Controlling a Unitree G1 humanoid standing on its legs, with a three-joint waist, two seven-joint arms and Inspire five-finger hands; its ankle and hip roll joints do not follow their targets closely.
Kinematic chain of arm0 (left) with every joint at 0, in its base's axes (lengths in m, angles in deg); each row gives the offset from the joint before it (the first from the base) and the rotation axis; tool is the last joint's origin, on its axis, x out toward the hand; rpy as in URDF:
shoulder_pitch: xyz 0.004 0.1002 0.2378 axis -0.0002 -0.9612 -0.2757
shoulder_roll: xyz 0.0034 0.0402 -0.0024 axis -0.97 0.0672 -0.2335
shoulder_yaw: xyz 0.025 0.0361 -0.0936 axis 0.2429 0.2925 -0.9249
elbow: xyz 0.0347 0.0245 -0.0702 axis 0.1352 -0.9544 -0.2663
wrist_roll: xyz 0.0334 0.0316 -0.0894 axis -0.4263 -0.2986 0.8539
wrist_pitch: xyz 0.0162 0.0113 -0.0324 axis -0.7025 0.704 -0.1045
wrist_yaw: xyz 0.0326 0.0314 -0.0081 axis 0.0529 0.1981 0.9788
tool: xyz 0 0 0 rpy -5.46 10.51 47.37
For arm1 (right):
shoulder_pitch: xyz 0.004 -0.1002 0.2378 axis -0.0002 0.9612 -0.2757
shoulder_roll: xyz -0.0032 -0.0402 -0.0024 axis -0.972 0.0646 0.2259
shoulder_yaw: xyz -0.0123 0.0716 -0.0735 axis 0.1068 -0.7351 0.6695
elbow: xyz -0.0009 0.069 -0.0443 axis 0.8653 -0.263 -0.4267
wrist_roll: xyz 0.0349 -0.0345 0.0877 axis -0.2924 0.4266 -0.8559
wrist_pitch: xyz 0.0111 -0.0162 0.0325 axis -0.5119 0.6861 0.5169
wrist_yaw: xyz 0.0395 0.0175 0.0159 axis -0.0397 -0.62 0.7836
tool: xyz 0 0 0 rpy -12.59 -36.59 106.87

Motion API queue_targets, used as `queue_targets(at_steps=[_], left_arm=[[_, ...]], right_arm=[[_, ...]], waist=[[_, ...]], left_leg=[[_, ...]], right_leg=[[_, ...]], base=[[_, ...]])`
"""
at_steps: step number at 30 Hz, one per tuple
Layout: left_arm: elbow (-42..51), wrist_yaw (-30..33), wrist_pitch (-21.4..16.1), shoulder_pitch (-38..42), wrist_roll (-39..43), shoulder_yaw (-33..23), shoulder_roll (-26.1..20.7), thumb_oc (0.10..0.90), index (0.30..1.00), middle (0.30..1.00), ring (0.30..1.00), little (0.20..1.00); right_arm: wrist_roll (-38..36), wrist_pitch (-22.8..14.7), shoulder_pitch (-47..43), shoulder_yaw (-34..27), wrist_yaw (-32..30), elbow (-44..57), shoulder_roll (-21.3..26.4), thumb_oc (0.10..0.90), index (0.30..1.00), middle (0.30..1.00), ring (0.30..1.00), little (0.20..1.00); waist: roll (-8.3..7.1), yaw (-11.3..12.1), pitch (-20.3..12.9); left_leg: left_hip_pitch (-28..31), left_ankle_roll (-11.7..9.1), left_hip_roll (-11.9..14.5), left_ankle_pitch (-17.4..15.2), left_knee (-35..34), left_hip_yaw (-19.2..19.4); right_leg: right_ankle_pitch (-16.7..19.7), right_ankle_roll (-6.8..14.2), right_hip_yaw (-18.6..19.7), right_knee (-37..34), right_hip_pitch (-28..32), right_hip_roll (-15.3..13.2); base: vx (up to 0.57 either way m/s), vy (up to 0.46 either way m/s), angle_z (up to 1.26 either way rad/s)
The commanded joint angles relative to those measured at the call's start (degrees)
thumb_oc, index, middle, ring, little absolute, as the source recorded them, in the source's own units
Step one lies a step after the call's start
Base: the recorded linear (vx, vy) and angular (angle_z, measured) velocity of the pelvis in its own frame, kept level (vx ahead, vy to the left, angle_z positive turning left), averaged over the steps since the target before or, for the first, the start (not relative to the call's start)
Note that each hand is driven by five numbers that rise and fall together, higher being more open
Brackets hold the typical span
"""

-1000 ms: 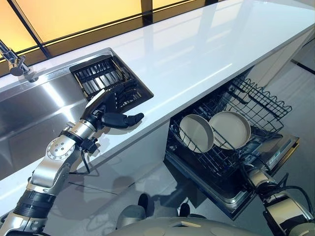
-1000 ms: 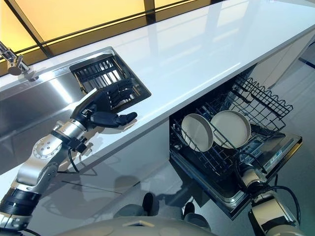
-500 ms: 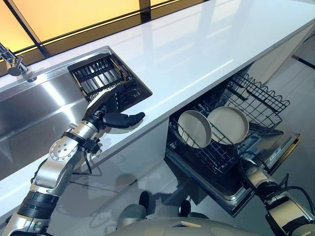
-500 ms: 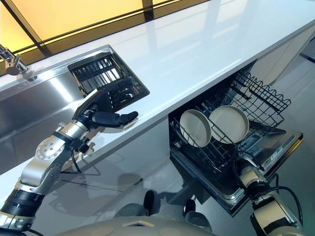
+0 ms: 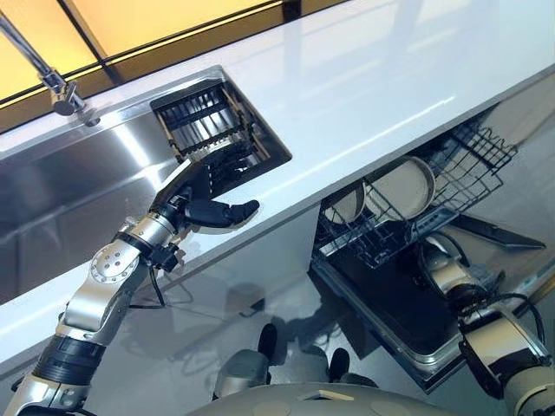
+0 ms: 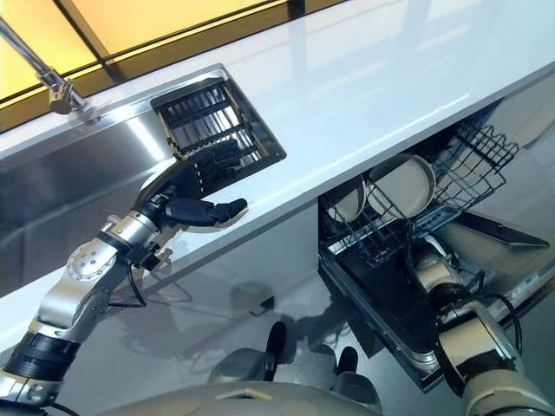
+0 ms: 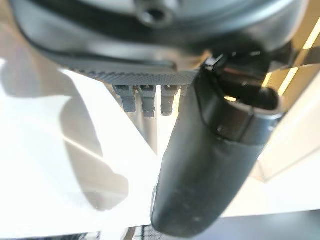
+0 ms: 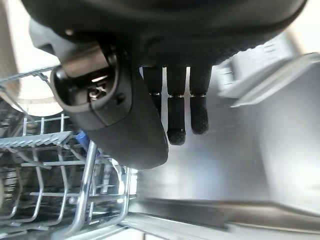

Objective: Pick up plates and place into dishwasher.

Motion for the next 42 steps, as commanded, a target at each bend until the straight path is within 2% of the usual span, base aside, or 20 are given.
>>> queue_targets(at_steps=[1, 5, 10, 12, 13, 14, 15, 20, 27, 29, 30, 33, 38, 42], left_arm=[[3.82, 1.30, -6.46, 7.05, 4.00, 0.39, -3.00, 0.800, 0.900, 0.900, 0.900, 0.900], [3.41, 0.78, -7.13, 7.90, 3.93, 0.94, -2.70, 0.800, 0.900, 0.900, 0.900, 0.900], [2.26, 0.14, -9.57, 10.93, 6.15, 1.44, -3.51, 0.800, 0.900, 0.900, 0.900, 0.900], [2.27, 0.00, -10.04, 11.93, 5.79, 1.49, -3.10, 0.800, 0.900, 0.900, 0.900, 0.900], [2.53, 0.53, -10.05, 12.15, 4.66, 1.52, -2.34, 0.800, 0.900, 0.900, 0.900, 0.900], [2.69, 1.00, -9.73, 12.30, 3.99, 1.58, -1.83, 0.800, 0.900, 0.900, 0.900, 0.900], [2.69, 1.65, -9.04, 12.75, 3.24, 1.80, -1.12, 0.800, 0.900, 0.900, 0.900, 0.900], [2.35, 2.93, -6.60, 14.05, 1.45, 3.18, 1.11, 0.800, 0.900, 0.900, 0.900, 0.900], [1.29, 3.31, -7.81, 13.28, 1.84, 3.18, 0.96, 0.800, 0.900, 0.900, 0.900, 0.900], [0.96, 3.10, -7.50, 13.41, 2.27, 3.16, 1.07, 0.800, 0.900, 0.900, 0.900, 0.900], [0.51, 2.47, -6.98, 13.61, 2.28, 3.34, 1.17, 0.800, 0.900, 0.900, 0.900, 0.900], [-0.10, 2.61, -6.97, 13.32, 2.46, 3.80, 0.77, 0.800, 0.900, 0.900, 0.900, 0.900], [-0.27, 2.87, -8.02, 12.12, 3.42, 3.40, -0.55, 0.800, 0.900, 0.900, 0.900, 0.900], [-0.49, 2.58, -8.14, 11.56, 4.02, 3.20, -1.01, 0.800, 0.900, 0.900, 0.900, 0.900]], right_arm=[[-1.48, -6.07, -14.84, 3.88, -3.69, 0.63, 3.16, 0.100, 0.300, 0.300, 0.300, 0.200], [-3.97, -7.32, -17.84, 3.70, -4.20, -1.96, 4.01, 0.100, 0.300, 0.300, 0.300, 0.200], [-7.36, -9.37, -22.88, 2.11, -7.27, -3.64, 5.33, 0.100, 0.300, 0.300, 0.300, 0.200], [-8.24, -10.40, -24.32, 2.17, -7.73, -3.80, 6.07, 0.100, 0.300, 0.300, 0.300, 0.200], [-8.91, -10.87, -24.83, 1.78, -8.22, -2.97, 6.35, 0.100, 0.300, 0.300, 0.300, 0.200], [-8.62, -11.51, -24.76, 1.25, -8.44, -2.76, 6.34, 0.100, 0.300, 0.300, 0.300, 0.200], [-8.19, -11.77, -24.99, 0.66, -8.37, -2.62, 6.19, 0.100, 0.300, 0.300, 0.300, 0.200], [-9.38, -12.53, -26.21, -1.34, -8.58, -3.24, 6.62, 0.100, 0.300, 0.300, 0.300, 0.200], [-11.14, -13.48, -26.40, -2.56, -8.19, -3.01, 6.98, 0.100, 0.300, 0.300, 0.300, 0.200], [-11.64, -14.55, -26.37, -2.94, -8.79, -2.91, 7.24, 0.100, 0.300, 0.300, 0.300, 0.200], [-12.70, -16.80, -26.21, -3.49, -9.25, -2.55, 7.23, 0.100, 0.300, 0.300, 0.300, 0.200], [-13.56, -18.88, -26.48, -3.99, -10.52, -0.90, 7.67, 0.100, 0.300, 0.300, 0.300, 0.200], [-14.36, -21.69, -26.53, -4.68, -15.98, 2.83, 9.32, 0.100, 0.300, 0.300, 0.300, 0.200], [-14.01, -22.63, -26.82, -5.03, -16.25, 4.21, 10.70, 0.100, 0.300, 0.300, 0.300, 0.200]], waist=[[-2.96, 2.74, 0.84], [-2.44, 3.71, 2.34], [-1.28, 4.67, 5.72], [-1.27, 4.85, 7.10], [-1.36, 4.96, 8.37], [-1.35, 5.00, 8.77], [-1.46, 5.07, 9.25], [-1.85, 5.03, 9.10], [-2.29, 4.83, 8.77], [-2.40, 4.56, 8.48], [-2.47, 4.47, 8.48], [-2.78, 4.19, 7.90], [-2.95, 3.92, 7.35], [-3.34, 3.77, 6.95]], left_leg=[[-0.24, 2.09, -3.60, -5.01, 2.94, 0.58], [-2.48, 1.96, -3.86, -5.49, 6.06, -0.34], [-6.94, 2.05, -4.91, -7.04, 12.46, -0.74], [-8.99, 2.25, -5.57, -9.05, 17.23, -0.30], [-10.92, 2.71, -6.01, -11.61, 22.40, 0.08], [-11.71, 3.00, -6.13, -12.70, 24.21, 0.21], [-12.77, 3.52, -6.46, -15.19, 28.27, 0.98], [-15.01, 4.40, -7.15, -19.48, 36.24, 1.75], [-14.86, 5.25, -7.25, -22.47, 40.41, 1.52], [-14.92, 5.55, -7.29, -22.63, 41.26, 1.56], [-14.67, 5.71, -7.23, -23.56, 42.30, 1.58], [-13.93, 5.71, -7.03, -23.09, 41.33, 1.23], [-12.48, 5.92, -6.91, -22.95, 40.15, 1.00], [-12.25, 5.90, -6.86, -23.45, 40.34, 1.11]], right_leg=[[-1.75, -0.78, -1.20, 5.37, -1.11, -0.57], [-3.09, -1.64, -2.71, 8.26, -2.38, -1.05], [-6.41, -3.21, -4.74, 15.16, -5.85, -1.79], [-8.43, -3.86, -5.47, 19.60, -7.42, -2.48], [-10.63, -4.52, -6.04, 25.03, -8.63, -3.39], [-11.75, -4.76, -6.21, 27.41, -9.27, -3.87], [-13.76, -5.24, -6.14, 31.60, -9.89, -4.82], [-16.69, -6.10, -5.80, 38.82, -11.03, -6.62], [-18.66, -6.26, -3.83, 42.45, -10.88, -7.04], [-18.71, -6.47, -3.40, 43.15, -10.85, -7.01], [-19.28, -6.45, -2.88, 43.86, -10.51, -6.91], [-18.72, -6.29, -2.51, 42.80, -9.76, -6.50], [-18.53, -6.00, -1.76, 41.71, -8.42, -6.02], [-18.95, -5.85, -1.60, 42.07, -8.29, -6.08]], base=[[-0.06, 0.025, 0.14], [-0.06, 0.023, 0.16], [-0.17, 0.046, 0.22], [-0.16, 0.081, 0.24], [-0.09, 0.095, 0.15], [-0.06, 0.090, 0.00], [0.00, 0.056, -0.16], [0.02, 0.042, -0.02], [0.01, 0.017, 0.01], [0.04, 0.004, -0.12], [0.04, -0.008, -0.07], [0.05, -0.011, -0.01], [0.03, 0.001, -0.02], [0.01, -0.002, 0.00]])
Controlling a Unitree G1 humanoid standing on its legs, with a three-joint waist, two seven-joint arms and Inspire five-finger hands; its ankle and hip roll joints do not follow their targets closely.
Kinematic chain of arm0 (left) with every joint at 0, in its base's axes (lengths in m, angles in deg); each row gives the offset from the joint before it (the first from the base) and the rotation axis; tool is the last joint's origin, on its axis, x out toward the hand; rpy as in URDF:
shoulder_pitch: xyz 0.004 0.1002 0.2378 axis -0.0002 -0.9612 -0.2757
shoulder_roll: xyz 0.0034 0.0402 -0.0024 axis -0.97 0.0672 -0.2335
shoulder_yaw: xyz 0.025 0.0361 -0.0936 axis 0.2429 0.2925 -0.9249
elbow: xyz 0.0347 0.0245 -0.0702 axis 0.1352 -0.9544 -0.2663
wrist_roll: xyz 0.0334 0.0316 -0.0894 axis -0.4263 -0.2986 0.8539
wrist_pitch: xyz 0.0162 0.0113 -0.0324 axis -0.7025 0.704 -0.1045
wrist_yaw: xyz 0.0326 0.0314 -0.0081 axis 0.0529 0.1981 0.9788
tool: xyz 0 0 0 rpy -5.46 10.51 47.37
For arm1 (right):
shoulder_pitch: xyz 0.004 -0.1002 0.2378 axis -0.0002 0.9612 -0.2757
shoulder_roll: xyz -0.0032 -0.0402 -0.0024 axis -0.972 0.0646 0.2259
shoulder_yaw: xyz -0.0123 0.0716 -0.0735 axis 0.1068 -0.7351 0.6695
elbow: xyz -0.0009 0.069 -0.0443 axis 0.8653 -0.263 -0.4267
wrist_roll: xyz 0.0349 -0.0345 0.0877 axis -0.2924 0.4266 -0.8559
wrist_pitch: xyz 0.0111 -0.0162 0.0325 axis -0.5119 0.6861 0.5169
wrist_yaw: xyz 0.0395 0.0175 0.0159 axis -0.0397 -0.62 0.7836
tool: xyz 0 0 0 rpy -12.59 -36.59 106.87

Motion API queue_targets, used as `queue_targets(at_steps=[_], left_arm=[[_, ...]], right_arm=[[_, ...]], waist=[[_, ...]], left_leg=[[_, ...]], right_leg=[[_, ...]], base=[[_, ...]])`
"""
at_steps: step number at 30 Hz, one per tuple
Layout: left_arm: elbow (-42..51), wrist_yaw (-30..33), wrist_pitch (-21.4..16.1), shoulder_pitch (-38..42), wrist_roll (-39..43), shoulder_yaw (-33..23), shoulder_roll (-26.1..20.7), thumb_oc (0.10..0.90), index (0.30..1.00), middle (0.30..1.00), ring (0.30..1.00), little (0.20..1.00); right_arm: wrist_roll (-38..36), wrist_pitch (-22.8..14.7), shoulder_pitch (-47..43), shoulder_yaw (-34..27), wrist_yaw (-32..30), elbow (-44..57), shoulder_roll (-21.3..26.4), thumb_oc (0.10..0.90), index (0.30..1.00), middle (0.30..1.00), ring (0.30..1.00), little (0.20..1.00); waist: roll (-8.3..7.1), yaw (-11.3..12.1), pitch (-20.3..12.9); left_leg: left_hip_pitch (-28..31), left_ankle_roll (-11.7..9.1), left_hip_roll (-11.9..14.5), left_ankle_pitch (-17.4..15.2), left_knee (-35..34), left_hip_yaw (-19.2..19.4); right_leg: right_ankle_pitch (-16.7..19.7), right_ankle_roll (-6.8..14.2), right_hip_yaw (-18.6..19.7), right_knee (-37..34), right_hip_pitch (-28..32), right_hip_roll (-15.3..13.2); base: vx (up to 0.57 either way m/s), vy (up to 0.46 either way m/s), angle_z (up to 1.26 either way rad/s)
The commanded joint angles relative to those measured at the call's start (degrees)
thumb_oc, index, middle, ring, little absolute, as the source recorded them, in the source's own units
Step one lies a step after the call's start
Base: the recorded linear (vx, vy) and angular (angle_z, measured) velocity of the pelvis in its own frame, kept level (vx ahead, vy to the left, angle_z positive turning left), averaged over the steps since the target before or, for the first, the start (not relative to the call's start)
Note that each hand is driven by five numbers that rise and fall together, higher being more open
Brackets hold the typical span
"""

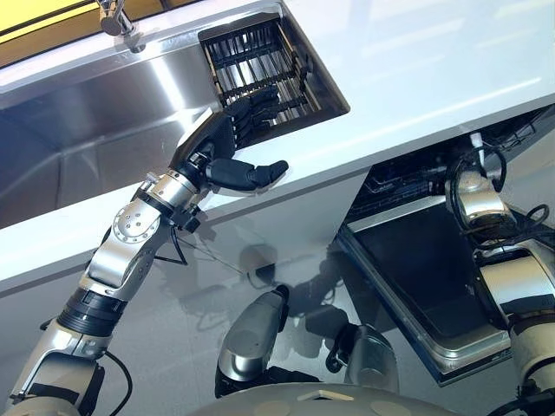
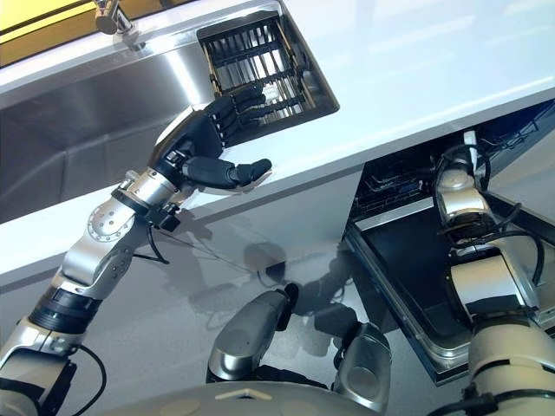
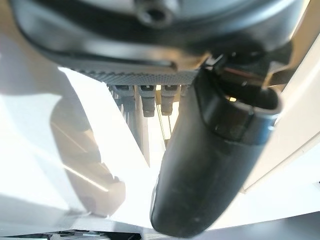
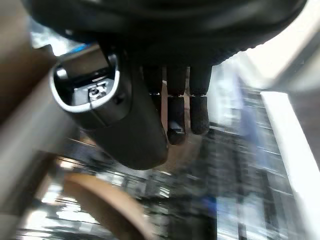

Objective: Pick up plates and place into dishwasher.

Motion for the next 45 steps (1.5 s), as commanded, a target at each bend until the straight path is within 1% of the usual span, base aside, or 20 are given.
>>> queue_targets(at_steps=[1, 3, 7, 8, 10, 13, 14, 17, 20, 23, 27, 31, 32, 33, 34, 35, 38, 39, 44, 45], left_arm=[[1.12, 0.19, -4.46, -2.74, 2.45, -2.64, -1.51, 0.800, 0.900, 0.900, 0.900, 0.900], [0.98, -0.19, -4.48, -3.07, 2.68, -2.54, -1.68, 0.800, 0.900, 0.900, 0.900, 0.900], [1.18, -0.57, -4.38, -3.17, 2.68, -2.73, -1.84, 0.800, 0.900, 0.900, 0.900, 0.900], [1.11, -0.69, -4.34, -2.96, 2.57, -2.69, -1.76, 0.800, 0.900, 0.900, 0.900, 0.900], [1.34, -0.52, -4.00, -2.73, 2.60, -2.73, -1.82, 0.800, 0.900, 0.900, 0.900, 0.900], [1.37, -0.50, -4.13, -2.69, 2.75, -2.94, -1.93, 0.800, 0.900, 0.900, 0.900, 0.900], [1.62, -0.43, -4.08, -2.96, 2.67, -3.24, -1.91, 0.800, 0.900, 0.900, 0.900, 0.900], [2.08, -0.55, -4.82, -4.29, 2.16, -3.93, -1.61, 0.800, 0.900, 0.900, 0.900, 0.900], [2.20, -0.43, -5.36, -5.19, 1.80, -4.45, -1.09, 0.800, 0.900, 0.900, 0.900, 0.900], [2.91, -0.23, -5.61, -6.55, 1.48, -5.26, -0.42, 0.800, 0.900, 0.900, 0.900, 0.900], [3.14, -0.72, -7.17, -9.14, 0.29, -7.18, 1.45, 0.800, 0.900, 0.900, 0.900, 0.900], [3.39, -1.93, -8.01, -10.79, -0.30, -8.77, 2.59, 0.800, 0.900, 0.900, 0.900, 0.900], [3.39, -2.42, -8.12, -11.20, -0.26, -9.54, 2.82, 0.800, 0.900, 0.900, 0.900, 0.900], [3.23, -2.74, -8.24, -11.36, -0.23, -9.88, 2.92, 0.800, 0.900, 0.900, 0.900, 0.900], [3.01, -3.33, -8.37, -11.50, -0.11, -10.38, 3.03, 0.800, 0.900, 0.900, 0.900, 0.900], [2.84, -3.73, -8.33, -11.54, -0.32, -10.77, 3.26, 0.800, 0.900, 0.900, 0.900, 0.900], [2.73, -4.18, -8.17, -11.41, -0.32, -11.23, 3.03, 0.800, 0.900, 0.900, 0.900, 0.900], [2.69, -4.37, -7.96, -11.28, -0.20, -11.36, 2.94, 0.800, 0.900, 0.900, 0.900, 0.900], [1.99, -4.17, -7.35, -10.49, 1.05, -11.53, 2.30, 0.800, 0.900, 0.900, 0.900, 0.900], [1.85, -4.13, -6.98, -10.29, 1.41, -11.51, 2.08, 0.800, 0.900, 0.900, 0.900, 0.900]], right_arm=[[-0.03, -8.30, -8.28, -0.22, -2.84, 3.46, 4.69, 0.100, 0.300, 0.300, 0.300, 0.200], [1.01, -5.92, -7.90, 0.27, -0.67, 3.06, 5.06, 0.100, 0.300, 0.300, 0.300, 0.200], [1.93, -3.17, -6.34, 0.42, 1.99, 2.67, 5.71, 0.100, 0.300, 0.300, 0.300, 0.200], [2.69, -2.02, -5.63, 0.71, 3.82, 2.16, 5.71, 0.100, 0.300, 0.300, 0.300, 0.200], [5.16, -1.07, -4.29, 1.25, 6.42, 1.87, 5.85, 0.100, 0.300, 0.300, 0.300, 0.200], [6.51, 0.84, -2.59, 2.25, 8.84, 2.60, 6.68, 0.100, 0.300, 0.300, 0.300, 0.200], [7.41, 1.40, -0.77, 2.11, 10.15, 3.48, 7.16, 0.100, 0.300, 0.300, 0.300, 0.200], [8.24, 2.21, 6.58, 0.43, 10.32, 8.45, 7.82, 0.100, 0.300, 0.300, 0.300, 0.200], [10.49, 2.39, 12.07, -1.59, 9.08, 12.86, 8.30, 0.100, 0.300, 0.300, 0.300, 0.200], [13.07, 1.28, 18.46, -5.16, 6.10, 18.62, 8.42, 0.100, 0.300, 0.300, 0.300, 0.200], [18.27, -1.12, 29.62, -13.34, 1.26, 29.49, 6.32, 0.100, 0.300, 0.300, 0.300, 0.200], [18.40, -2.50, 37.11, -18.38, 1.06, 34.26, 5.46, 0.100, 0.300, 0.300, 0.300, 0.200], [16.06, -2.32, 39.58, -20.37, 1.41, 35.69, 4.83, 0.100, 0.300, 0.300, 0.300, 0.200], [14.60, -2.65, 40.49, -21.13, 1.11, 35.76, 4.42, 0.265, 0.441, 0.441, 0.441, 0.365], [12.69, -2.93, 41.60, -22.56, 0.09, 35.11, 3.62, 0.762, 0.867, 0.867, 0.867, 0.862], [11.96, -3.82, 42.59, -23.80, -0.41, 34.12, 2.78, 0.800, 0.900, 0.900, 0.900, 0.900], [8.89, -4.53, 44.78, -26.77, -2.47, 31.57, 1.83, 0.800, 0.900, 0.900, 0.900, 0.900], [6.67, -5.68, 45.13, -27.76, -3.33, 30.23, 1.67, 0.800, 0.900, 0.900, 0.900, 0.900], [-1.96, -7.27, 47.11, -32.52, -5.48, 26.15, 0.02, 0.800, 0.900, 0.900, 0.900, 0.900], [-3.62, -8.34, 47.58, -33.53, -5.92, 24.49, -0.29, 0.800, 0.900, 0.900, 0.900, 0.900]], waist=[[-3.01, -0.34, -5.68], [-3.38, -0.35, -6.21], [-3.86, -0.70, -6.51], [-4.07, -0.93, -6.63], [-4.37, -1.25, -6.82], [-4.84, -1.86, -6.87], [-5.08, -2.40, -6.88], [-5.76, -3.99, -6.92], [-6.26, -5.49, -7.02], [-6.61, -7.03, -7.10], [-6.99, -10.01, -7.33], [-7.19, -11.57, -7.61], [-7.26, -12.35, -7.73], [-7.27, -12.63, -7.79], [-7.25, -13.09, -7.93], [-7.20, -13.51, -8.06], [-7.13, -14.40, -8.24], [-7.07, -14.59, -8.30], [-6.80, -15.73, -8.40], [-6.70, -15.94, -8.47]], left_leg=[[-0.25, 4.63, -0.69, -8.67, 5.83, 0.29], [0.21, 4.72, -0.75, -8.99, 5.88, 0.25], [0.63, 4.95, -0.61, -9.42, 6.18, 0.49], [0.82, 4.94, -0.55, -9.46, 6.22, 0.61], [1.44, 4.96, -0.31, -9.47, 5.82, 0.75], [1.94, 4.96, 0.03, -9.57, 5.47, 1.21], [2.19, 4.95, 0.24, -9.68, 5.33, 1.46], [2.79, 5.05, 0.86, -10.06, 5.24, 2.20], [3.38, 5.02, 1.32, -10.49, 5.11, 2.92], [3.75, 5.10, 1.58, -10.92, 5.25, 3.56], [4.54, 5.22, 1.86, -11.51, 4.89, 4.77], [5.01, 5.26, 1.92, -11.68, 4.38, 5.65], [5.36, 5.20, 2.04, -11.67, 4.05, 6.19], [5.63, 5.14, 2.11, -11.61, 3.73, 6.47], [5.92, 4.98, 2.20, -11.48, 3.34, 6.82], [6.12, 4.95, 2.28, -11.36, 3.09, 7.14], [6.63, 4.73, 2.61, -10.90, 2.13, 7.86], [6.74, 4.67, 2.73, -10.78, 1.95, 8.07], [7.27, 4.30, 3.21, -10.12, 0.69, 8.98], [7.42, 4.19, 3.29, -9.93, 0.35, 9.13]], right_leg=[[1.39, -4.91, 0.29, 0.28, 4.58, 3.85], [1.17, -4.88, 0.49, 0.26, 4.95, 3.92], [0.91, -4.95, 0.67, 0.72, 5.06, 4.08], [0.92, -4.93, 0.79, 0.73, 5.16, 4.23], [0.96, -4.87, 0.96, 0.59, 5.36, 4.47], [1.16, -4.80, 1.23, 0.04, 5.58, 4.76], [1.19, -4.76, 1.46, -0.09, 5.59, 4.92], [1.31, -4.72, 2.39, -0.64, 5.76, 5.56], [1.43, -4.54, 3.38, -1.18, 5.86, 6.20], [1.36, -4.46, 4.42, -1.15, 5.65, 6.74], [1.24, -4.02, 6.77, -1.17, 5.11, 7.95], [1.40, -3.74, 7.71, -1.55, 4.84, 8.41], [1.55, -3.63, 8.03, -1.87, 4.88, 8.55], [1.64, -3.56, 8.19, -2.08, 4.91, 8.67], [1.75, -3.48, 8.35, -2.31, 4.95, 8.81], [1.95, -3.40, 8.53, -2.55, 4.95, 8.95], [2.62, -3.18, 8.89, -3.55, 4.99, 9.23], [2.85, -3.10, 8.92, -3.84, 5.02, 9.22], [3.56, -2.79, 9.13, -4.95, 4.98, 9.58], [3.74, -2.71, 9.14, -5.19, 4.96, 9.68]], base=[[0.05, -0.004, 0.02], [0.06, -0.004, 0.00], [0.01, -0.002, 0.00], [0.00, 0.000, 0.00], [0.02, 0.001, -0.04], [-0.01, 0.009, -0.05], [-0.02, 0.020, -0.05], [-0.02, 0.021, -0.01], [-0.03, 0.031, -0.13], [-0.03, 0.048, -0.26], [-0.03, 0.061, -0.15], [-0.03, 0.034, -0.15], [-0.02, 0.033, -0.25], [-0.01, 0.033, -0.24], [0.00, 0.019, -0.15], [0.00, 0.016, -0.07], [-0.01, 0.006, -0.14], [-0.01, 0.003, -0.20], [-0.01, 0.005, -0.09], [0.00, 0.005, -0.19]])
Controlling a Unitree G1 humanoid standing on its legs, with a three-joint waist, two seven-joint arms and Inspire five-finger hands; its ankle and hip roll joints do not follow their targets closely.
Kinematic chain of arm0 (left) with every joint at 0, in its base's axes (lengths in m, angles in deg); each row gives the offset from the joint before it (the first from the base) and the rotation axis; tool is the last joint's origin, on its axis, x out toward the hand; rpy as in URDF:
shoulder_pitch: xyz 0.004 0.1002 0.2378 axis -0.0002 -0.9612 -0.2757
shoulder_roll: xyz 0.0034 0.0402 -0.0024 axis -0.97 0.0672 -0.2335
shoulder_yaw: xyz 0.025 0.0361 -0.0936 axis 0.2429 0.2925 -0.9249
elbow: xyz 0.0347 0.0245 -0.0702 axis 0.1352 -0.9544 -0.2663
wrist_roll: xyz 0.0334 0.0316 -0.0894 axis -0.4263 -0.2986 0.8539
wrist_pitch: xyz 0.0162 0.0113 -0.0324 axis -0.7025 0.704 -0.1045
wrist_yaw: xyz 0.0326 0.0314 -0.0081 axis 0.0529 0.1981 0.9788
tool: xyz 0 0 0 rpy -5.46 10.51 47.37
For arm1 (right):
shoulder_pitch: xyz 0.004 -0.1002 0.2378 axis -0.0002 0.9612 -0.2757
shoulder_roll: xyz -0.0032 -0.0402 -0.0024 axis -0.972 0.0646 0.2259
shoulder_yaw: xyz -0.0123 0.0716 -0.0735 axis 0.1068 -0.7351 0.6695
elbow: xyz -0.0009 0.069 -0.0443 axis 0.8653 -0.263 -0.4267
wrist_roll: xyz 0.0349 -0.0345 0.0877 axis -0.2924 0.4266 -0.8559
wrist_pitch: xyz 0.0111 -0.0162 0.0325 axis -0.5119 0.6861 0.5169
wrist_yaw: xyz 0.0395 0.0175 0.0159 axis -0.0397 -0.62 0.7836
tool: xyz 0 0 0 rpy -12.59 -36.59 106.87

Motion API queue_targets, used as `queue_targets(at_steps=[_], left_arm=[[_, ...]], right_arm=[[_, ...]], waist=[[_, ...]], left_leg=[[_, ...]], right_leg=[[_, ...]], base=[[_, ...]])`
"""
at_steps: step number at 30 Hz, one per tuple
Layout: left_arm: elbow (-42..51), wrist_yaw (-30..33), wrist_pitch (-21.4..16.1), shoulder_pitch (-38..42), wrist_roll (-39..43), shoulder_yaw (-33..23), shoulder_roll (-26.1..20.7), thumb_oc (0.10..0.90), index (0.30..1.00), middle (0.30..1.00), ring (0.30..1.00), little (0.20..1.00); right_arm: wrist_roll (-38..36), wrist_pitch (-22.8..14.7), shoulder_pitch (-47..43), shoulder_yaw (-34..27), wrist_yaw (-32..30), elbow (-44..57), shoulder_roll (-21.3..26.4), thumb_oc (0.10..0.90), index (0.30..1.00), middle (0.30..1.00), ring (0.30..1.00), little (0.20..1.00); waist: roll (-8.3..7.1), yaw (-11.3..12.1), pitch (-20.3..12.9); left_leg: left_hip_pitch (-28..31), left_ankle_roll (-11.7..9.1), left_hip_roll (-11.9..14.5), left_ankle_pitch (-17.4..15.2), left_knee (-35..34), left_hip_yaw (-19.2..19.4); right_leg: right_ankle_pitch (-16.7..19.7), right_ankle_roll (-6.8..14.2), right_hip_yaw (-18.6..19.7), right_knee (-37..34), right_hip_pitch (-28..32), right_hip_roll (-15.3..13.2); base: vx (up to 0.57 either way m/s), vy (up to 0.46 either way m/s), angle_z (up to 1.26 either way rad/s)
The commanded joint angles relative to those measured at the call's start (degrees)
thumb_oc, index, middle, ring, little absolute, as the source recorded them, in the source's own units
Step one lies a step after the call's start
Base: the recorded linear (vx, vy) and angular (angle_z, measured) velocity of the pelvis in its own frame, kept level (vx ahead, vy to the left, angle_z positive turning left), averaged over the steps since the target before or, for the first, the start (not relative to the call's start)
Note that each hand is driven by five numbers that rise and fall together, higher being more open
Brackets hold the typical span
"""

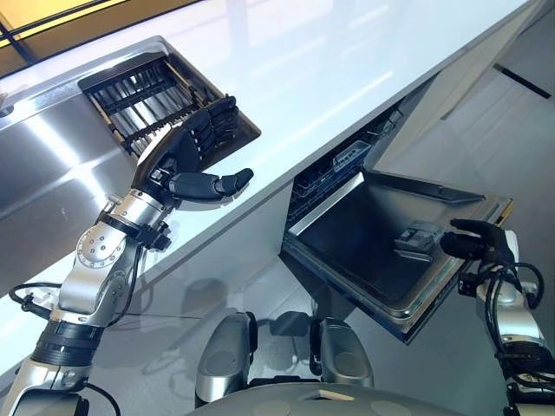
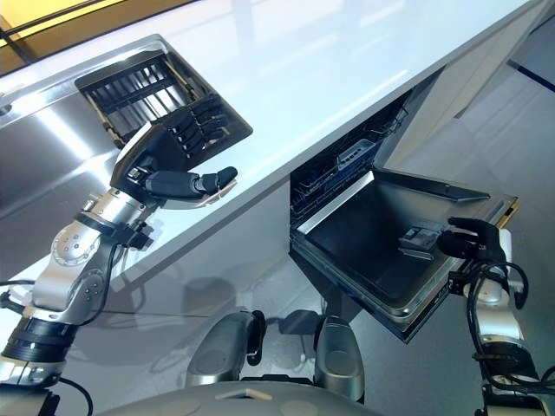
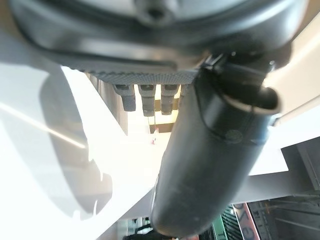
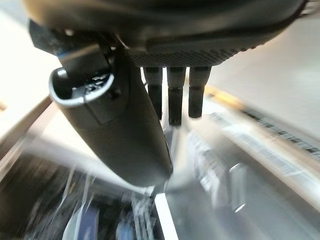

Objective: Pick up plates and place into dishwasher.

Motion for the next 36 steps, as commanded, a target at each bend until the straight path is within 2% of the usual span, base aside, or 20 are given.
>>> queue_targets(at_steps=[1, 3, 7, 12, 16, 20, 23, 24, 26, 27, 28, 30, 32, 35, 36], left_arm=[[1.37, -0.47, -4.21, 1.19, 1.76, -0.94, 2.36, 0.800, 0.900, 0.900, 0.900, 0.900], [0.70, -0.24, -3.70, 2.00, 2.11, -0.24, 2.18, 0.800, 0.900, 0.900, 0.900, 0.900], [0.44, 0.12, -2.89, 2.83, 2.55, 0.98, 2.42, 0.800, 0.900, 0.900, 0.900, 0.900], [0.60, -0.33, -1.90, 2.48, 2.61, 2.05, 2.76, 0.800, 0.900, 0.900, 0.900, 0.900], [1.63, -0.61, -0.86, 2.69, 3.04, 2.90, 2.30, 0.800, 0.900, 0.900, 0.900, 0.900], [2.23, -0.40, -0.61, 4.48, 3.29, 4.28, 1.23, 0.800, 0.900, 0.900, 0.900, 0.900], [3.07, 0.83, 0.34, 6.44, 4.70, 5.48, 0.18, 0.800, 0.900, 0.900, 0.900, 0.900], [3.55, 1.09, 0.83, 6.91, 5.51, 5.69, -0.06, 0.800, 0.900, 0.900, 0.900, 0.900], [4.44, 1.90, 1.42, 8.16, 6.46, 6.04, -0.35, 0.800, 0.900, 0.900, 0.900, 0.900], [4.47, 1.90, 1.47, 8.20, 6.45, 6.00, -0.34, 0.800, 0.900, 0.900, 0.900, 0.900], [5.30, 2.85, 1.79, 8.90, 7.05, 6.57, -0.39, 0.800, 0.900, 0.900, 0.900, 0.900], [5.52, 3.54, 1.95, 9.63, 7.33, 6.77, -0.14, 0.800, 0.900, 0.900, 0.900, 0.900], [5.73, 3.84, 2.45, 10.26, 7.46, 6.76, 0.56, 0.800, 0.900, 0.900, 0.900, 0.900], [5.00, 3.23, 2.61, 10.40, 7.13, 6.78, 1.16, 0.800, 0.900, 0.900, 0.900, 0.900], [4.56, 2.71, 2.29, 10.02, 6.89, 6.70, 1.31, 0.800, 0.900, 0.900, 0.900, 0.900]], right_arm=[[-6.42, -8.30, -1.56, -4.39, -4.50, -4.18, 4.63, 0.800, 0.900, 0.900, 0.900, 0.900], [-9.46, -10.29, -1.65, -5.22, -4.77, -8.38, 4.21, 0.800, 0.900, 0.900, 0.900, 0.900], [-15.99, -11.45, -1.84, -5.41, -5.02, -13.91, 2.17, 0.800, 0.900, 0.900, 0.900, 0.900], [-18.92, -14.60, -2.09, -3.24, -6.60, -18.33, -2.63, 0.800, 0.900, 0.900, 0.900, 0.900], [-21.26, -15.77, -2.61, -1.19, -2.54, -20.40, -4.67, 0.800, 0.900, 0.900, 0.900, 0.900], [-26.49, -17.72, -5.76, 1.49, 4.89, -26.26, -5.28, 0.800, 0.900, 0.900, 0.900, 0.900], [-30.21, -16.00, -9.26, 3.08, 11.14, -31.13, -4.34, 0.800, 0.900, 0.900, 0.900, 0.900], [-33.72, -14.04, -10.44, 3.50, 15.05, -32.49, -4.01, 0.800, 0.900, 0.900, 0.900, 0.900], [-33.37, -13.01, -13.27, 4.81, 18.93, -35.33, -3.32, 0.800, 0.900, 0.900, 0.900, 0.900], [-33.43, -12.76, -13.44, 4.88, 19.28, -35.50, -3.25, 0.800, 0.900, 0.900, 0.900, 0.900], [-37.21, -10.12, -16.04, 6.52, 23.66, -35.61, -2.69, 0.800, 0.900, 0.900, 0.900, 0.900], [-40.45, -8.22, -18.38, 7.46, 28.15, -35.96, -2.41, 0.800, 0.900, 0.900, 0.900, 0.900], [-46.51, -5.31, -21.32, 9.99, 37.11, -33.90, -3.65, 0.800, 0.900, 0.900, 0.900, 0.900], [-52.91, -2.89, -23.65, 12.25, 46.77, -31.08, -4.94, 0.800, 0.900, 0.900, 0.900, 0.900], [-56.83, -0.22, -24.20, 13.46, 52.53, -27.93, -5.86, 0.800, 0.900, 0.900, 0.900, 0.900]], waist=[[1.74, -1.88, -4.89], [1.84, -1.93, -4.97], [2.18, -1.61, -4.85], [3.24, -1.07, -3.65], [4.27, -0.96, -2.70], [5.67, -0.51, -0.88], [7.18, -0.20, 0.23], [7.86, -0.07, 0.60], [9.35, 0.17, 1.36], [9.39, 0.16, 1.41], [10.30, 0.55, 1.86], [10.84, 0.84, 2.18], [11.18, 1.28, 2.42], [10.92, 1.82, 2.21], [10.54, 2.11, 2.02]], left_leg=[[3.61, 2.14, -0.69, -4.55, -1.23, 0.42], [3.58, 1.99, -0.55, -4.50, -1.20, 0.58], [2.56, 2.02, -0.51, -5.11, 0.42, 0.45], [-0.67, 3.13, -0.57, -7.19, 6.18, -0.44], [-3.28, 3.45, -0.91, -7.90, 9.31, -0.67], [-5.61, 3.28, -1.63, -7.70, 11.07, -0.74], [-6.88, 2.85, -2.39, -6.80, 11.59, -0.56], [-7.06, 2.74, -2.71, -6.41, 11.55, -0.53], [-7.38, 2.60, -3.45, -5.73, 11.20, -0.53], [-7.40, 2.60, -3.48, -5.69, 11.17, -0.52], [-7.66, 2.53, -3.96, -5.40, 11.01, -0.47], [-7.91, 2.52, -4.29, -5.41, 11.03, -0.50], [-8.27, 2.57, -4.73, -5.33, 10.95, -0.63], [-8.44, 2.49, -4.75, -5.25, 10.82, -0.68], [-8.51, 2.45, -4.70, -5.27, 10.88, -0.88]], right_leg=[[1.27, -4.88, -3.02, 0.49, 3.33, 3.83], [1.47, -4.85, -3.17, 0.24, 3.36, 3.80], [1.20, -5.21, -3.55, 0.96, 2.98, 3.73], [-0.67, -6.10, -3.50, 7.05, -0.28, 3.62], [-1.51, -6.46, -3.62, 10.58, -3.21, 3.02], [-1.64, -6.48, -3.83, 13.03, -6.05, 2.10], [-1.14, -6.30, -3.81, 13.52, -7.51, 1.27], [-1.03, -6.29, -3.73, 13.54, -7.78, 1.01], [-0.76, -6.24, -3.48, 13.65, -8.68, 0.56], [-0.74, -6.24, -3.46, 13.65, -8.72, 0.54], [-0.59, -6.30, -3.31, 13.72, -9.16, 0.17], [-0.70, -6.42, -3.28, 14.14, -9.64, -0.10], [-0.86, -6.62, -3.23, 14.60, -10.24, -0.20], [-0.90, -6.58, -3.54, 14.79, -10.42, -0.44], [-0.94, -6.44, -3.67, 15.02, -10.50, -0.48]], base=[[0.00, 0.000, -0.20], [0.01, -0.010, -0.12], [0.01, -0.028, -0.06], [0.02, -0.049, -0.19], [-0.01, -0.015, -0.05], [-0.05, -0.003, 0.02], [-0.07, 0.042, -0.04], [-0.05, 0.099, -0.01], [-0.05, 0.114, 0.00], [-0.05, 0.106, 0.01], [-0.04, 0.073, 0.02], [-0.05, 0.077, -0.01], [-0.04, 0.053, 0.00], [-0.01, 0.008, -0.05], [0.01, -0.016, -0.03]])
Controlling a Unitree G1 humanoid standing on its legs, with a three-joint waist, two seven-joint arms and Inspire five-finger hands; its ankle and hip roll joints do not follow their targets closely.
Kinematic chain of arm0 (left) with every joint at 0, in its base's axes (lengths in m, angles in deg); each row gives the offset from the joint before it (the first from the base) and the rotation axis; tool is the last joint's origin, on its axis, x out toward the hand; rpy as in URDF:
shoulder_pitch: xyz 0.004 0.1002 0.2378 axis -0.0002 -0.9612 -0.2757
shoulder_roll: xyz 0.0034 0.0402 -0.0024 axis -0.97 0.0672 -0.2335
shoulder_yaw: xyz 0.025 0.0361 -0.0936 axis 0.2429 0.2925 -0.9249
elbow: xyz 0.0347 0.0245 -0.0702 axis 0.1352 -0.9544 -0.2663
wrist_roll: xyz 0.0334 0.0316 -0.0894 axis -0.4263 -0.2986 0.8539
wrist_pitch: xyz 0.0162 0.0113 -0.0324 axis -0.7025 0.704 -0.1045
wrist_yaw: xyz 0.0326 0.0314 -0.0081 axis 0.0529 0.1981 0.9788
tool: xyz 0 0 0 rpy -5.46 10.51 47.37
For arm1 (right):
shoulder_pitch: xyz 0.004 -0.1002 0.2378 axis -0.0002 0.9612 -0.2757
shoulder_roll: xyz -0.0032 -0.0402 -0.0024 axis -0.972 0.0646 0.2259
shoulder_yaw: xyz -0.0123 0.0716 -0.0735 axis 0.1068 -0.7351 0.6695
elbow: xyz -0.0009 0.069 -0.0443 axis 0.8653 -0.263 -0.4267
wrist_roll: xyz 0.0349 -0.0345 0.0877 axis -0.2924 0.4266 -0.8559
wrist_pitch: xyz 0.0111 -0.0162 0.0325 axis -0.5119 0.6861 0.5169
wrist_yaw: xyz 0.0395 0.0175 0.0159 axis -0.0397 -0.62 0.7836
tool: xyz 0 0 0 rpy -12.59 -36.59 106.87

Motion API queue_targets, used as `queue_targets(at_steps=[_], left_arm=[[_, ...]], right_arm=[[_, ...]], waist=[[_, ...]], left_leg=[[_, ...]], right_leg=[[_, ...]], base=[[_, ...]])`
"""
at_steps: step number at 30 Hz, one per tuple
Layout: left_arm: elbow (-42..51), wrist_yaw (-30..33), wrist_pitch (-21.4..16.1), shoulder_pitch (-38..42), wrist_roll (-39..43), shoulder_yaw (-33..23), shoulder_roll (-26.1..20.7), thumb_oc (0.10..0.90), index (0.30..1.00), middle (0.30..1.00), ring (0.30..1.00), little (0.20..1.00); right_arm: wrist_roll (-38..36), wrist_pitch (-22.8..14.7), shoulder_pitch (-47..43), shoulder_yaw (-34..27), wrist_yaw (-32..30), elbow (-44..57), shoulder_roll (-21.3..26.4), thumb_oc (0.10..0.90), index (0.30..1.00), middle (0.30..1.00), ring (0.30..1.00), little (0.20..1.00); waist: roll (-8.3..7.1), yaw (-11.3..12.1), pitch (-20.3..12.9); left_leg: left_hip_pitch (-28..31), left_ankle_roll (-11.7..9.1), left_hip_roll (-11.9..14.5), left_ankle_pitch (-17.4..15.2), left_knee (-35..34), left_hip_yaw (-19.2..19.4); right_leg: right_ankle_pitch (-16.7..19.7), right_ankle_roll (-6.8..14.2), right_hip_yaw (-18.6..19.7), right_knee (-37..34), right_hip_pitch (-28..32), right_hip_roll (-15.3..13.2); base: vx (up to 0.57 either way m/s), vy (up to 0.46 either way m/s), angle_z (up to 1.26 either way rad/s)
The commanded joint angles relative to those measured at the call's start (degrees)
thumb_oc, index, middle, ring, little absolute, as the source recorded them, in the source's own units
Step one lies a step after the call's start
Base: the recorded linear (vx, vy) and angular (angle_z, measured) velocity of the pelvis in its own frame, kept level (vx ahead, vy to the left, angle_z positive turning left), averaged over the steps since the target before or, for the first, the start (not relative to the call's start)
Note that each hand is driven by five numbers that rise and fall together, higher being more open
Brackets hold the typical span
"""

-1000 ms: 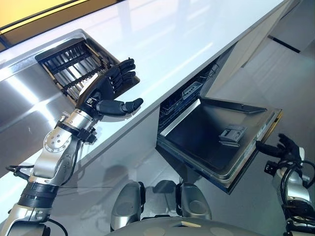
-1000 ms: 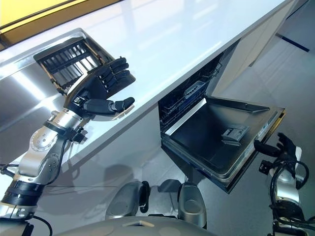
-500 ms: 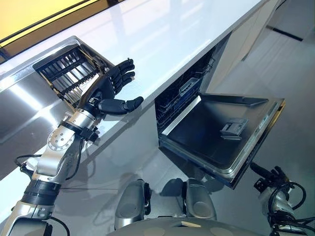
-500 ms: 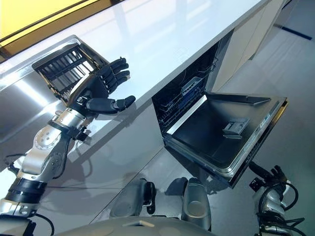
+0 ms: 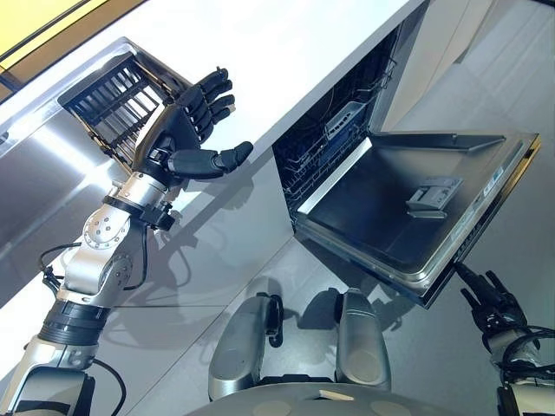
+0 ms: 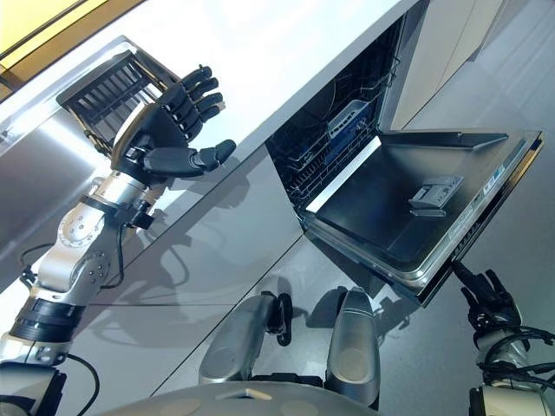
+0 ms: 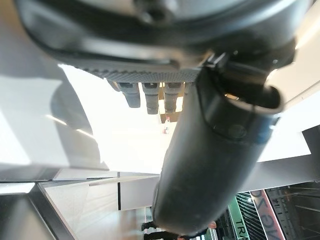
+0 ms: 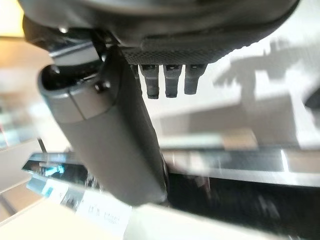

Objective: Pick up plates and place into dishwasher.

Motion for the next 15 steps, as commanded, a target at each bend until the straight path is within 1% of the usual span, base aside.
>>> queue_targets(at_steps=[1, 2, 3, 4, 6, 11, 15], left_arm=[[5.68, -3.66, -0.39, 2.82, 1.54, 4.92, 1.62, 0.800, 0.900, 0.900, 0.900, 0.900], [5.22, -3.97, -0.69, 2.67, 1.61, 4.78, 1.49, 0.800, 0.900, 0.900, 0.900, 0.900], [5.03, -4.35, -0.60, 2.48, 1.89, 4.47, 1.32, 0.800, 0.900, 0.900, 0.900, 0.900], [4.86, -4.64, -0.42, 2.28, 2.07, 4.08, 1.13, 0.800, 0.900, 0.900, 0.900, 0.900], [4.21, -5.70, 0.18, 2.13, 2.37, 3.52, 0.67, 0.800, 0.900, 0.900, 0.900, 0.900], [2.97, -7.78, 0.99, 2.14, 2.74, 3.50, -0.34, 0.800, 0.900, 0.900, 0.900, 0.900], [3.18, -7.79, 2.11, 2.86, 3.31, 3.94, -0.97, 0.800, 0.900, 0.900, 0.900, 0.900]], right_arm=[[-6.74, 7.13, -18.73, 9.19, 19.63, 8.55, -7.18, 0.800, 0.900, 0.900, 0.900, 0.900], [-8.34, 9.24, -19.29, 10.07, 23.04, 10.36, -7.23, 0.800, 0.900, 0.900, 0.900, 0.900], [-9.03, 10.07, -19.62, 10.32, 25.30, 11.91, -7.39, 0.800, 0.900, 0.900, 0.900, 0.900], [-10.99, 10.91, -20.08, 10.57, 27.08, 13.43, -7.25, 0.800, 0.900, 0.900, 0.900, 0.900], [-13.31, 12.08, -21.50, 10.23, 28.55, 15.92, -6.77, 0.800, 0.900, 0.900, 0.900, 0.900], [-19.11, 13.32, -25.33, 9.07, 27.95, 20.46, -5.95, 0.800, 0.900, 0.900, 0.900, 0.900], [-20.12, 13.43, -28.11, 8.06, 26.96, 22.86, -5.82, 0.800, 0.900, 0.900, 0.900, 0.900]], waist=[[2.10, 3.13, -1.05], [1.72, 3.36, -1.21], [1.42, 3.59, -1.40], [0.99, 3.87, -1.60], [0.20, 4.39, -2.02], [-1.05, 5.45, -2.88], [-1.52, 6.11, -3.35]], left_leg=[[2.06, 3.52, -2.34, -3.37, 1.41, 0.89], [1.81, 3.48, -2.20, -3.48, 1.81, 0.86], [1.69, 3.48, -2.05, -3.65, 2.11, 0.74], [1.51, 3.48, -1.92, -3.89, 2.54, 0.63], [1.06, 3.40, -1.77, -4.32, 3.54, 0.24], [0.68, 3.08, -1.48, -4.86, 4.83, -0.57], [0.54, 3.03, -1.64, -5.20, 5.78, -1.04]], right_leg=[[1.88, -4.32, -2.54, 0.68, 3.45, 2.42], [1.87, -4.20, -2.65, 0.92, 3.35, 2.31], [1.79, -4.08, -2.79, 1.17, 3.29, 2.21], [1.69, -4.03, -2.95, 1.45, 3.26, 2.13], [1.54, -3.91, -3.23, 1.98, 3.27, 2.06], [1.64, -3.59, -3.83, 2.26, 3.90, 1.83], [1.84, -3.36, -4.08, 2.07, 4.54, 1.57]], base=[[0.02, -0.028, -0.03], [0.02, -0.029, -0.05], [0.02, -0.038, -0.01], [0.03, -0.054, 0.04], [0.04, -0.077, 0.09], [0.06, -0.063, 0.00], [0.05, -0.028, 0.05]])
